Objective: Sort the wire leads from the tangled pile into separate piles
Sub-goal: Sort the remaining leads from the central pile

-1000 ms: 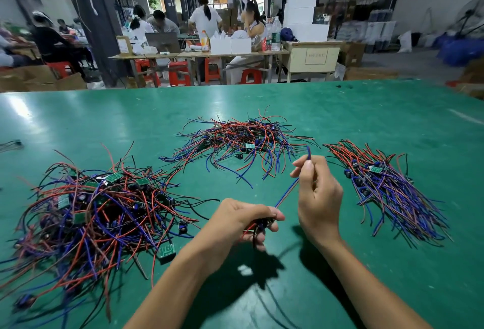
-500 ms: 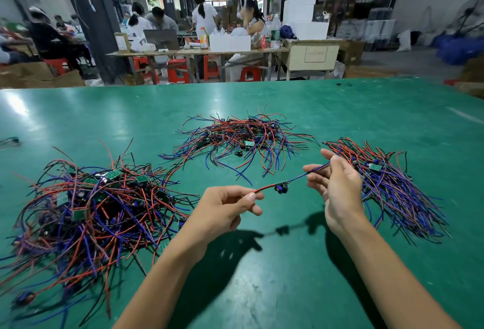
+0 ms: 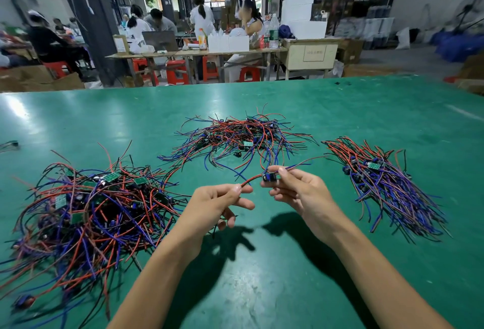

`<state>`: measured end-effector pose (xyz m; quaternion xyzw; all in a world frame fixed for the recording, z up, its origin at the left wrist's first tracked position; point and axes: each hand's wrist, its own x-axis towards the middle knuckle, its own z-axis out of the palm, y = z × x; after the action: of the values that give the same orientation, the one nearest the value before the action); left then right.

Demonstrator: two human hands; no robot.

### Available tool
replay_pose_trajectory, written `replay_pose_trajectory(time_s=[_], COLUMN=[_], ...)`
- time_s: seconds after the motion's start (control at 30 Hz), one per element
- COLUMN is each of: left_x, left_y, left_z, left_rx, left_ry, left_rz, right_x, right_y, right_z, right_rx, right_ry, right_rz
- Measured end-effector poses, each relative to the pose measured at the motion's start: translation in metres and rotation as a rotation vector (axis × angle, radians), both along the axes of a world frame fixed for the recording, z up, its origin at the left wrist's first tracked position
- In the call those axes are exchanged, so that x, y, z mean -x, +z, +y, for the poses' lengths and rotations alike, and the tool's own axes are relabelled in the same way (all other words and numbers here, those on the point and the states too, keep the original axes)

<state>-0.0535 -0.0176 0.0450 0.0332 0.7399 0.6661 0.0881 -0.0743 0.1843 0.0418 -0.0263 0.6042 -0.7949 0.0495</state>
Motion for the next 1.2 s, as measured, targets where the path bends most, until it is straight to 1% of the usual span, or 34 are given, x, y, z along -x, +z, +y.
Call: replay_pose_trajectory(time_s=[0.1,0.23,0.5,0.6,0.73,0.8,0.97,1.03,1.2], left_x=[0.002,0.005,0.006,0.005,0.006,0.007,0.008,0.008,0.007], left_y=[0.000,-0.002,0.000,0.001,0.001,0.000,0.000,0.000,-0.001], left_z=[-0.003,-0.008,-0.013,-0.013,-0.014,-0.015,-0.015,-0.015,-0.015], left_rx=[0.075,0.174,0.160,0.191,0.216,0.266,0.285,0.266,0.194], left_ry=[0.053,0.109,0.138,0.152,0.204,0.222,0.227,0.246,0.321], left_rz=[0.069,0.157,0.182,0.217,0.298,0.352,0.406,0.410,0.373], right_x=[-0.001,0.001,0.005,0.005,0.007,0.008,0.009,0.009,0.010], right_y=[0.002,0.002,-0.003,-0.005,-0.007,-0.007,-0.008,-0.007,-0.006], right_z=[-0.001,0.002,0.004,0.006,0.005,0.004,0.004,0.003,0.004], right_rx=[0.011,0.018,-0.023,-0.063,0.071,0.140,0.182,0.162,0.097], right_ry=[-0.102,-0.235,-0.228,-0.201,-0.156,-0.147,-0.134,-0.157,-0.317], right_rz=[0.024,0.007,0.033,0.040,0.049,0.050,0.064,0.068,0.039])
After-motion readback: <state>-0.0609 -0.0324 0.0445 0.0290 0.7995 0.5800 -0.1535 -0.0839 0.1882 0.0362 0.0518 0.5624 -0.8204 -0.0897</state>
